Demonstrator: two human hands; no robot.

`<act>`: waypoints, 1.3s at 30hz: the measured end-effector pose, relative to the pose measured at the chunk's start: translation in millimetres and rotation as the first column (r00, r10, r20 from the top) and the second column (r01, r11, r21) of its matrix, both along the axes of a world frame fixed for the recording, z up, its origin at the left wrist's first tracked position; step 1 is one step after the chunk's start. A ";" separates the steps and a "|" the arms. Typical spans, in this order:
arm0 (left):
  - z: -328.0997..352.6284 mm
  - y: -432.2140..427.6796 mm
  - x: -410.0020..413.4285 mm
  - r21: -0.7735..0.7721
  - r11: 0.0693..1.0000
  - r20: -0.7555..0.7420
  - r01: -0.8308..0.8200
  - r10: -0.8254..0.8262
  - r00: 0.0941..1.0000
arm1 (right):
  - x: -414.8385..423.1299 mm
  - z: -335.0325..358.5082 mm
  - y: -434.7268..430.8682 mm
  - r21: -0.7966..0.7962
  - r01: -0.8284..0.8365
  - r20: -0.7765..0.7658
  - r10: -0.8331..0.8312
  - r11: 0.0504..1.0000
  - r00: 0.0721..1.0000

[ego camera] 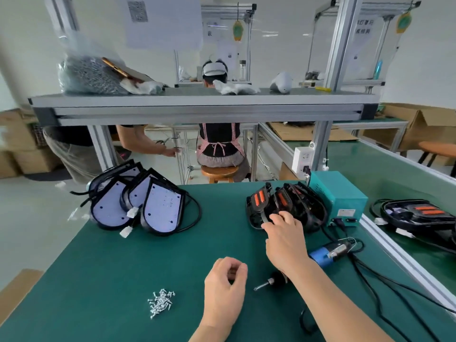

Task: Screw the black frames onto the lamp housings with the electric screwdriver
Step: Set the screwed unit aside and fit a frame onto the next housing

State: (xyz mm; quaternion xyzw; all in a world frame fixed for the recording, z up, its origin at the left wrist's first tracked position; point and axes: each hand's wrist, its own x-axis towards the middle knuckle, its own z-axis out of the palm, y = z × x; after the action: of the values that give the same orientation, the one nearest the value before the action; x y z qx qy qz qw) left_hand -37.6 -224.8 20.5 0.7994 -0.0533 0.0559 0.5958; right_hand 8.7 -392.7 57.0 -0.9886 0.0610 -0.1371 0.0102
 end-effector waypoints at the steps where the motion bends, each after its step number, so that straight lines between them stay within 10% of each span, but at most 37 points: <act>1: -0.1 0.2 0.2 0.004 1.000 0.003 0.002 -0.002 1.000 | 1.9 0.7 -0.4 -0.048 0.011 0.001 -0.011 0.999 1.000; 10: -1.4 0.1 2.7 0.002 1.000 0.010 0.006 -0.006 1.000 | 7.8 -0.8 -0.2 -0.076 0.014 0.009 -0.013 0.997 1.000; 23: 2.4 1.6 2.3 -0.303 0.907 0.027 -0.293 0.315 0.949 | -17.6 -12.1 79.3 0.366 -0.031 -0.044 0.050 0.930 0.998; 39: 15.5 38.2 41.7 -0.276 0.803 -0.088 -0.528 0.526 0.846 | -27.6 -52.2 129.6 0.214 0.073 -0.007 -0.073 0.974 0.997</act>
State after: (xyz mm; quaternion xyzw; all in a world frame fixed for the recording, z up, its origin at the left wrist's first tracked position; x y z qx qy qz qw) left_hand 4.1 -186.6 36.0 0.6868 0.1816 0.2233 0.6675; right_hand -18.9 -263.1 4.8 -0.9788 0.1116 -0.1306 0.1114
